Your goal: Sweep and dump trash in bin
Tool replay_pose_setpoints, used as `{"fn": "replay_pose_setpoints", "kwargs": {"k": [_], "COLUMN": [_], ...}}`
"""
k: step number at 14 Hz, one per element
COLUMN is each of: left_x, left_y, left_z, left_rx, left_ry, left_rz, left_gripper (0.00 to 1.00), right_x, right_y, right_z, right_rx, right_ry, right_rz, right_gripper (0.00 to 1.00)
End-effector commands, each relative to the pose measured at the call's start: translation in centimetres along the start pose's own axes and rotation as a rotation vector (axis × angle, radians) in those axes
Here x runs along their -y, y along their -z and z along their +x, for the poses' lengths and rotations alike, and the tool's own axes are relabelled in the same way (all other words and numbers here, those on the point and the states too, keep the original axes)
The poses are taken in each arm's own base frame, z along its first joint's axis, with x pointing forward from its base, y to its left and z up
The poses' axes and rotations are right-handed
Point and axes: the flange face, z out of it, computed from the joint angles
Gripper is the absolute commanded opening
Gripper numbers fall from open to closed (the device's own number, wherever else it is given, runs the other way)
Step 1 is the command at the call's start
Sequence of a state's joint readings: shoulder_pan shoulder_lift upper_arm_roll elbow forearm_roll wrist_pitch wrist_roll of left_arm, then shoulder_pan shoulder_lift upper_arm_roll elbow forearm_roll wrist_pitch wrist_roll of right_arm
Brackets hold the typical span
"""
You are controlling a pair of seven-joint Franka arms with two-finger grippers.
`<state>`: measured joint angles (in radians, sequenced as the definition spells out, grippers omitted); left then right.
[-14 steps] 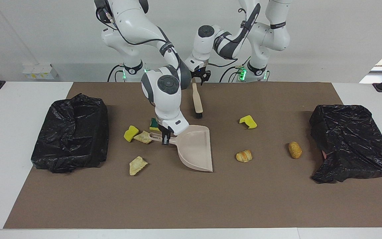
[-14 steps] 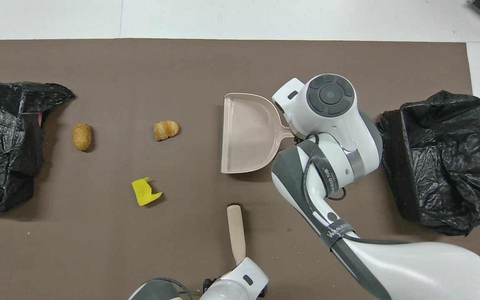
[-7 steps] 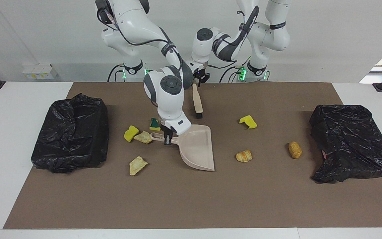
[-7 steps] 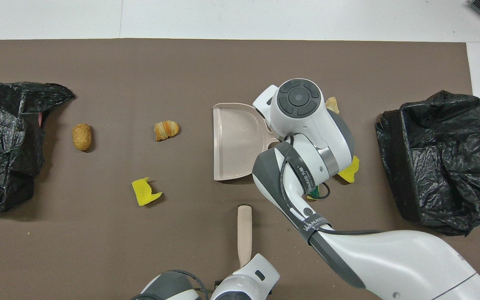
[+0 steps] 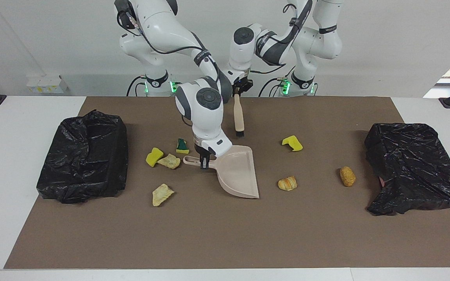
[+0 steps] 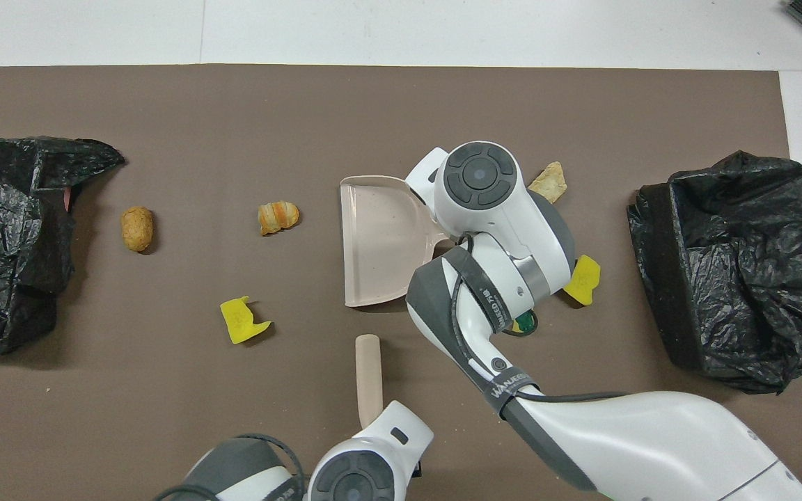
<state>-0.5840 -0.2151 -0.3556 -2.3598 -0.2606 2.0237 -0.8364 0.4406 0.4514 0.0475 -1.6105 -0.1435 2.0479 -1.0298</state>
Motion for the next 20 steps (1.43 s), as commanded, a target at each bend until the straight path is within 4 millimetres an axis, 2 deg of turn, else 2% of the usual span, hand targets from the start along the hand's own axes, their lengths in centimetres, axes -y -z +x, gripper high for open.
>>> {"fn": "replay_pose_setpoints", "kwargs": {"k": [1, 4, 7, 10, 12, 14, 15, 18, 20], "left_x": [4.0, 9.5, 13.9, 17.6, 20.1, 20.6, 20.4, 18.7, 17.2], "left_y": [3.7, 5.7, 6.3, 5.7, 4.3, 2.3, 2.1, -0.3, -0.6], "left_z": [1.2, 5.0, 7.9, 9.5, 9.9, 10.0, 10.4, 12.0, 12.9], "left_rx": [-0.027, -0.007, 0.007, 0.031, 0.054, 0.069, 0.052, 0.050, 0.011], "left_ry": [0.097, 0.257, 0.353, 0.392, 0.396, 0.408, 0.403, 0.409, 0.398], "left_rz": [0.009, 0.010, 0.024, 0.026, 0.029, 0.031, 0.021, -0.022, -0.051], "left_gripper": [0.00, 0.00, 0.00, 0.00, 0.00, 0.00, 0.00, 0.00, 0.00], "right_x": [0.1, 0.4, 0.4, 0.5, 0.6, 0.7, 0.7, 0.8, 0.8], "right_y": [-0.6, -1.1, -1.0, -0.9, -1.1, -1.2, -1.1, -1.2, -1.1], "right_z": [-0.1, 0.0, 0.3, 0.4, 0.7, 1.1, 1.1, 1.2, 1.2], "right_rx": [0.004, 0.005, 0.000, 0.000, -0.001, -0.001, -0.002, 0.000, 0.000], "right_ry": [0.033, 0.025, 0.015, -0.003, -0.001, 0.003, 0.003, 0.006, 0.007], "right_rz": [-0.001, 0.023, 0.024, 0.020, 0.019, 0.016, 0.015, 0.012, 0.010], "right_gripper": [0.00, 0.00, 0.00, 0.00, 0.00, 0.00, 0.00, 0.00, 0.00]}}
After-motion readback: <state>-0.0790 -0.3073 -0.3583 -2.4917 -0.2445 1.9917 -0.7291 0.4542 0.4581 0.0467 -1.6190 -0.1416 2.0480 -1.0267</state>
